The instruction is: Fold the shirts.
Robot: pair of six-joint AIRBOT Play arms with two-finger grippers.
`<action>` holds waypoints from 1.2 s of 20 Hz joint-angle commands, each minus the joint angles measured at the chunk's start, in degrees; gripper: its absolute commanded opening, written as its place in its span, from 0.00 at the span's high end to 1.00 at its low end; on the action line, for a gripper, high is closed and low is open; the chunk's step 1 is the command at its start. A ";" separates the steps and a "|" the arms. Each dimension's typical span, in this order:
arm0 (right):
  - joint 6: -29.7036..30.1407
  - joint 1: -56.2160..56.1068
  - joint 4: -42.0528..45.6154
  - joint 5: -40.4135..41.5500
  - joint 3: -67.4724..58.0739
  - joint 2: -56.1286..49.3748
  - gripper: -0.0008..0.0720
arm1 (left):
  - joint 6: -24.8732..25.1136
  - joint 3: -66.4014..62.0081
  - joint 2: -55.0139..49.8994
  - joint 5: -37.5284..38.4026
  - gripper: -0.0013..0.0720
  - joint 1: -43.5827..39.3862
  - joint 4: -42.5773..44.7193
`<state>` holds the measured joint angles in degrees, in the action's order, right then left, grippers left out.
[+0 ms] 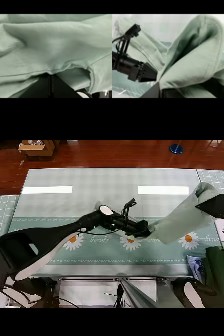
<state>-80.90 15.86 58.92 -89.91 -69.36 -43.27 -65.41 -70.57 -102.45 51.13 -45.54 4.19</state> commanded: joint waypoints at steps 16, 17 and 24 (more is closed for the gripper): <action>-3.87 -6.29 -7.26 8.72 14.64 0.09 0.95 | 4.92 -1.55 30.03 23.15 0.96 54.42 11.17; -5.35 -10.88 -7.17 13.53 17.03 0.09 0.95 | 4.90 -1.55 32.70 24.11 0.96 57.92 11.56; -15.78 -39.08 -3.45 49.29 22.45 -12.74 0.95 | 4.68 -1.49 41.59 27.69 0.96 67.28 12.59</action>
<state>-92.88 -13.72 54.46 -56.07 -48.36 -50.09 -60.60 -72.07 -63.96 77.67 18.85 16.25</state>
